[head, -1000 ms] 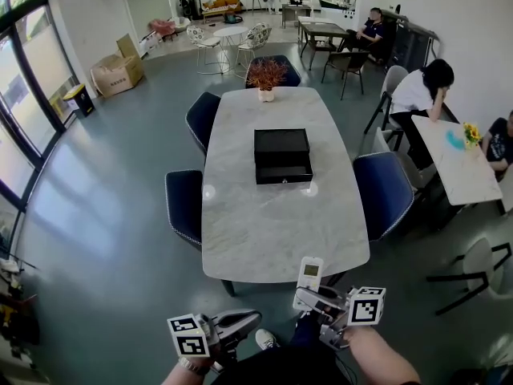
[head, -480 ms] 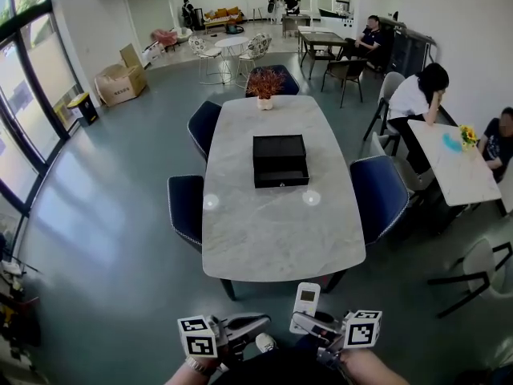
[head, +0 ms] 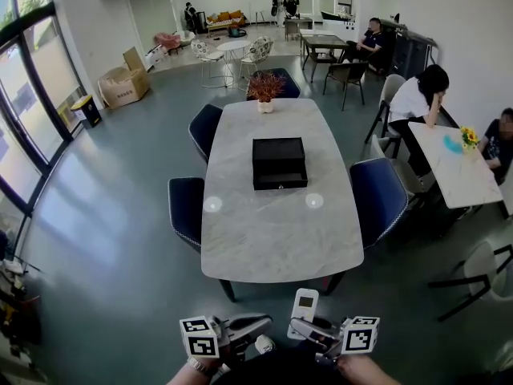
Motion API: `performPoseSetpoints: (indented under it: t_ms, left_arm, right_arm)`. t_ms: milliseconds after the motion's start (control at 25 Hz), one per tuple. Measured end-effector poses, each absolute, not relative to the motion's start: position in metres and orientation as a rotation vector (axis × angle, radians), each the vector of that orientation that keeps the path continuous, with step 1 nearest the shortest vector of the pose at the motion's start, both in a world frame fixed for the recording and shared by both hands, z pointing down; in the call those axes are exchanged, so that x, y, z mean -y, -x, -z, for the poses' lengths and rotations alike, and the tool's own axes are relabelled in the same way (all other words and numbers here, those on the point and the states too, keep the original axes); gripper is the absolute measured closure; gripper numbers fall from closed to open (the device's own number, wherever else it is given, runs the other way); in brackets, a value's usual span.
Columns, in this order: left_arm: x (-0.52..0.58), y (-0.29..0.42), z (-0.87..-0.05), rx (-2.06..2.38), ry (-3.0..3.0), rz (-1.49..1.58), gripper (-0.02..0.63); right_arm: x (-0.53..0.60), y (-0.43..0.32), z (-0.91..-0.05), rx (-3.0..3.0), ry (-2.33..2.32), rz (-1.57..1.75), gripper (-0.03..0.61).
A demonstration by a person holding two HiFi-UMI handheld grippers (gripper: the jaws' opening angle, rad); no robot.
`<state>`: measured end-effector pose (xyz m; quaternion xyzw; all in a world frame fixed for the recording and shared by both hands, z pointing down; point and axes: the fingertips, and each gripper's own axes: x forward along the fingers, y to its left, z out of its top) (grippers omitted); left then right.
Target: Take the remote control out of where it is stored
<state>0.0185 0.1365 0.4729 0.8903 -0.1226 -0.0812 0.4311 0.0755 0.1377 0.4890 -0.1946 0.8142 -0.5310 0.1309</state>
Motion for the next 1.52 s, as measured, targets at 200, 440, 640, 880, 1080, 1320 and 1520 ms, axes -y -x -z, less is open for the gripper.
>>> performPoseSetpoints:
  t_ms: [200,440,640,880,1080,1320,1520]
  left_arm:
    - [-0.133,-0.022,-0.473,0.308,-2.22,0.205,0.611]
    - [-0.134,-0.024,-0.471,0.3,-2.231,0.203,0.611]
    - [-0.134,-0.025,-0.47,0.295,-2.232,0.195,0.611]
    - [-0.137,-0.021,-0.472,0.289,-2.232,0.191,0.611]
    - [-0.139,-0.019,-0.472,0.292,-2.231,0.194,0.611]
    - [-0.14,-0.017,-0.472,0.295,-2.229,0.202,0.611]
    - [-0.141,-0.013,-0.468,0.294,-2.228,0.218,0.611]
  right_arm:
    - [-0.138,-0.076,-0.491,-2.334,0.526,1.574,0.465]
    - [-0.138,-0.078,-0.486,-2.369,0.537,1.54,0.465]
    - [-0.14,-0.079,-0.485,-2.334,0.518,1.554,0.465]
    - [-0.143,-0.073,-0.486,-2.345,0.521,1.551,0.465]
    - [-0.146,-0.072,-0.486,-2.343,0.521,1.553,0.465]
    - [-0.147,-0.068,-0.486,-2.347,0.511,1.549,0.465]
    - [-0.149,-0.063,-0.48,-2.348,0.502,1.54,0.465]
